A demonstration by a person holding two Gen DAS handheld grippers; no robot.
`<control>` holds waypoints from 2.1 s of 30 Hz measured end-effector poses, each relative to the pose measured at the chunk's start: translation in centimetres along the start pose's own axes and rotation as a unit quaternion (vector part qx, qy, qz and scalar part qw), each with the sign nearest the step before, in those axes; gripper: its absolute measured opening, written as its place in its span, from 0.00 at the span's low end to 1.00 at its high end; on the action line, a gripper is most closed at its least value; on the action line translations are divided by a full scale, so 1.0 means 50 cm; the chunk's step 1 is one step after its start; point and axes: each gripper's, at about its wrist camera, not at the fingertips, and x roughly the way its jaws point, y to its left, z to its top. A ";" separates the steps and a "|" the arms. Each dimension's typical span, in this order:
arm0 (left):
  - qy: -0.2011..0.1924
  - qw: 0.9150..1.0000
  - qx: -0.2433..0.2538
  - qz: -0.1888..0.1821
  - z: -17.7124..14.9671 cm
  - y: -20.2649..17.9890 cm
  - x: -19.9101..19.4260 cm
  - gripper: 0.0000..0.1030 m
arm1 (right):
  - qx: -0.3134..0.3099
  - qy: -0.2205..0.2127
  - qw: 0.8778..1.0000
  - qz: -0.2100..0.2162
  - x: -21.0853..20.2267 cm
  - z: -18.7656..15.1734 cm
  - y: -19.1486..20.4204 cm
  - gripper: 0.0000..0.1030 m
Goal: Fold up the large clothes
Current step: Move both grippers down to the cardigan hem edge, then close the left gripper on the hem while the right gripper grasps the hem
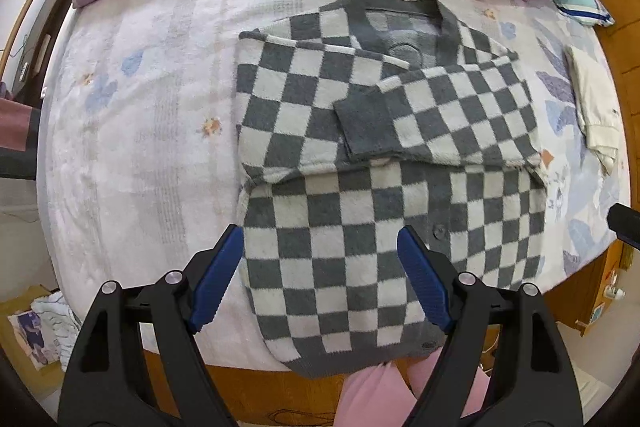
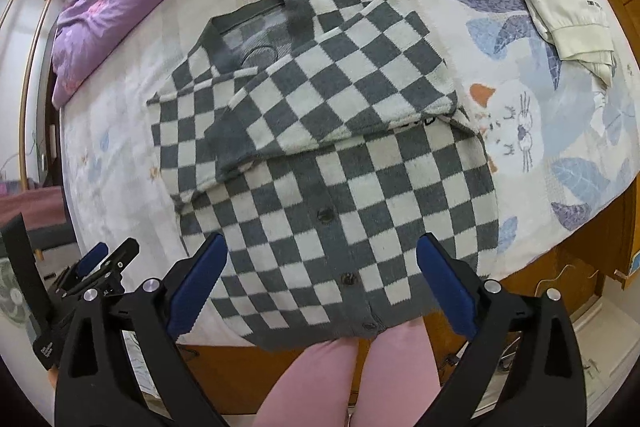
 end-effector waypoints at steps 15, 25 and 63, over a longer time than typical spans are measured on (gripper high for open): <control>0.046 0.997 -0.060 0.000 0.233 0.083 0.155 0.81 | 0.021 0.030 0.999 -0.014 0.099 0.298 -0.081 0.90; 0.070 0.992 -0.105 -0.001 0.412 0.145 0.279 0.85 | 0.009 0.037 0.999 -0.028 0.139 0.472 -0.110 0.90; 0.029 0.988 -0.149 0.037 0.474 0.234 0.395 0.20 | -0.043 0.139 0.987 -0.070 0.521 0.720 -0.203 0.63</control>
